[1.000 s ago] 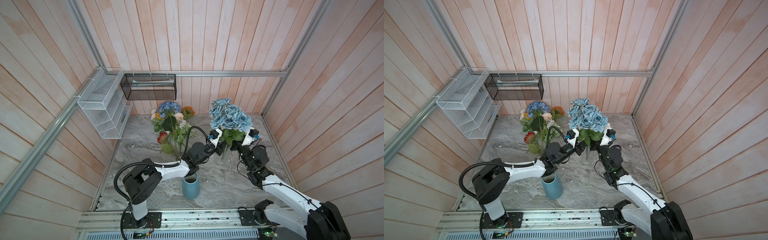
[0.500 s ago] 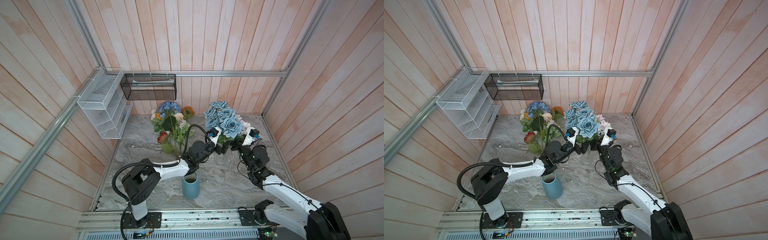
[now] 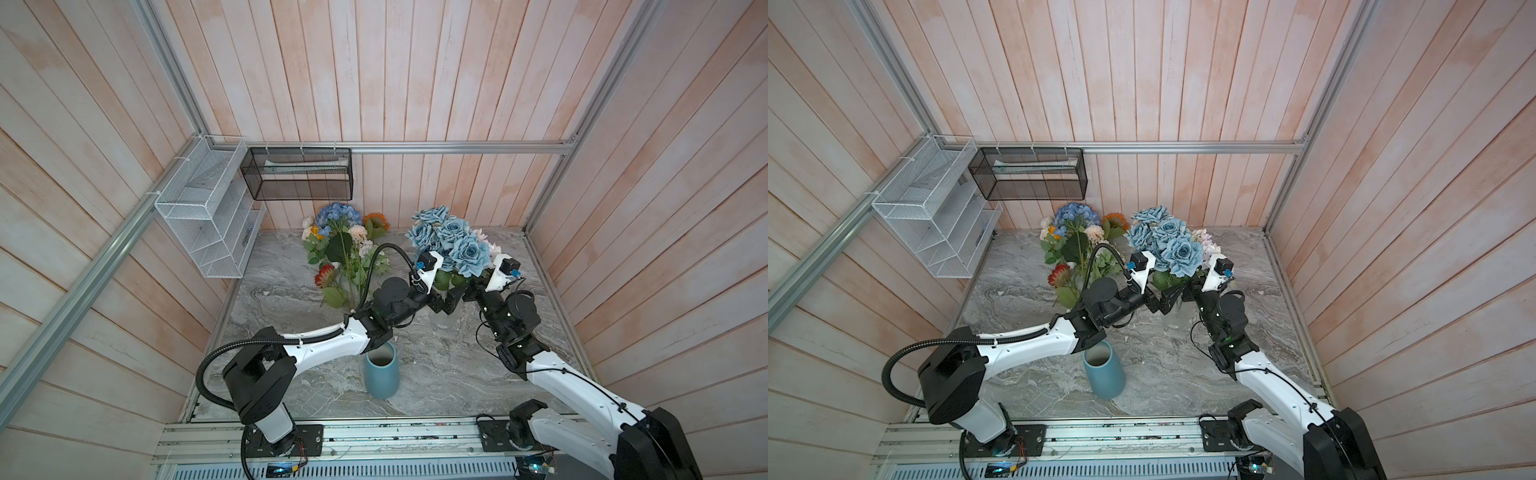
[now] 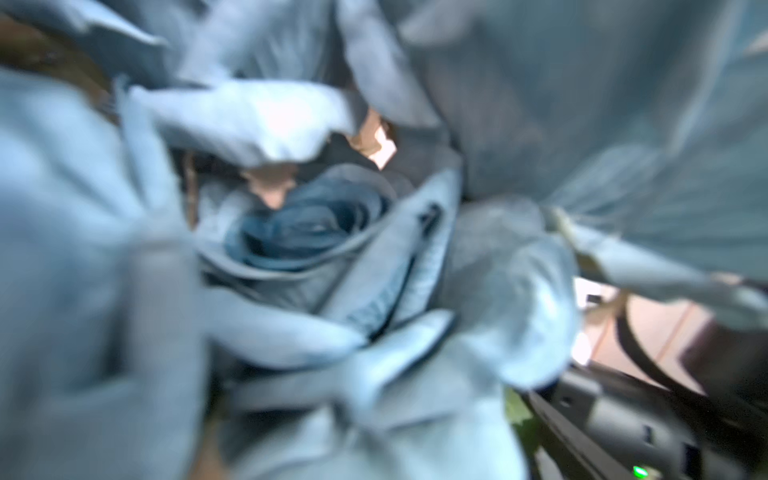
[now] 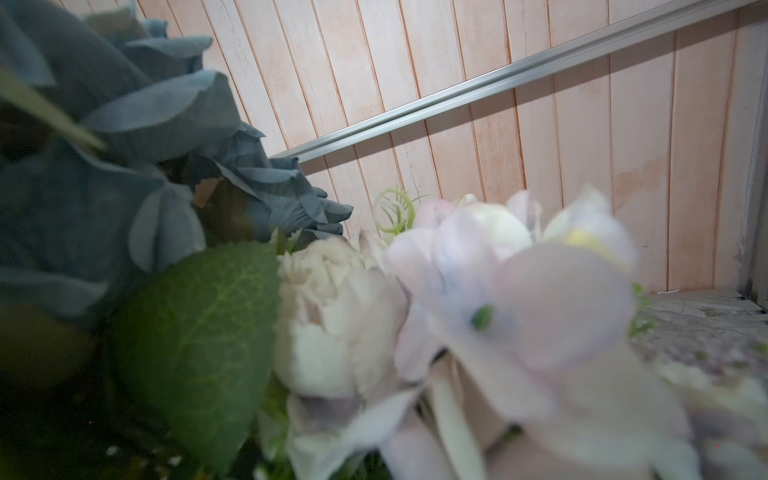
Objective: Arrange the flowers into the vase
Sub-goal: 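Open left gripper and withdraw it while right gripper holds the bouquet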
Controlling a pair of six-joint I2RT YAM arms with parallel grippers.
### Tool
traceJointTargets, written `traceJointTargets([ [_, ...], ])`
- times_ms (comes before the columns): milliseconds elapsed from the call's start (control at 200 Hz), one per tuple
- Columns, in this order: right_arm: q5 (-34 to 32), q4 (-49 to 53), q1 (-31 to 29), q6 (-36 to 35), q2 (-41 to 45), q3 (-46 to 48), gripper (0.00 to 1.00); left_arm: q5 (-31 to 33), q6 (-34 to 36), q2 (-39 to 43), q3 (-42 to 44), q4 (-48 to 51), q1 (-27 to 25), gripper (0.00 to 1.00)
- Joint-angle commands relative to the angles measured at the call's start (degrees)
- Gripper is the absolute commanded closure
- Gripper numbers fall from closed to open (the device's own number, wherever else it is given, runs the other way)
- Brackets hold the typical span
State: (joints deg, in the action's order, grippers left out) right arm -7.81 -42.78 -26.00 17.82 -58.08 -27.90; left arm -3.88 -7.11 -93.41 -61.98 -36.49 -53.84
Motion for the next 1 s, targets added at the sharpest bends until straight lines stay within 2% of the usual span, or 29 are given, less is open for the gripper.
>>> traceJointTargets([
  [0, -0.88, -0.25, -0.1, -0.3, 1.53, -0.63, 0.5, -3.14, -0.94, 4.11, 0.45, 5.34, -0.38, 0.0],
  [250, -1.31, 0.92, -0.02, -0.43, 2.95, 0.01, 0.5, -5.81, 4.17, 11.56, 1.33, 18.16, -0.37, 0.0],
  [375, -1.55, 1.4, -0.02, -0.19, 3.46, 0.13, 0.5, -8.29, 4.92, 14.47, 2.56, 21.56, 0.87, 0.0],
  [580, -1.48, 3.12, -0.02, 0.02, 4.05, 0.34, 0.5, -13.12, 0.99, 18.36, 6.25, 21.64, 6.33, 0.0],
  [755, -1.12, 4.17, -0.02, 0.32, 4.2, 1.81, 0.49, -11.96, 1.41, 19.98, 7.32, 21.69, 8.34, 0.0],
  [990, -0.78, 6.2, -0.02, 0.72, 5.84, 4.08, 0.44, -10.22, -2.95, 22.41, 10.14, 18.35, 13.05, 0.0],
])
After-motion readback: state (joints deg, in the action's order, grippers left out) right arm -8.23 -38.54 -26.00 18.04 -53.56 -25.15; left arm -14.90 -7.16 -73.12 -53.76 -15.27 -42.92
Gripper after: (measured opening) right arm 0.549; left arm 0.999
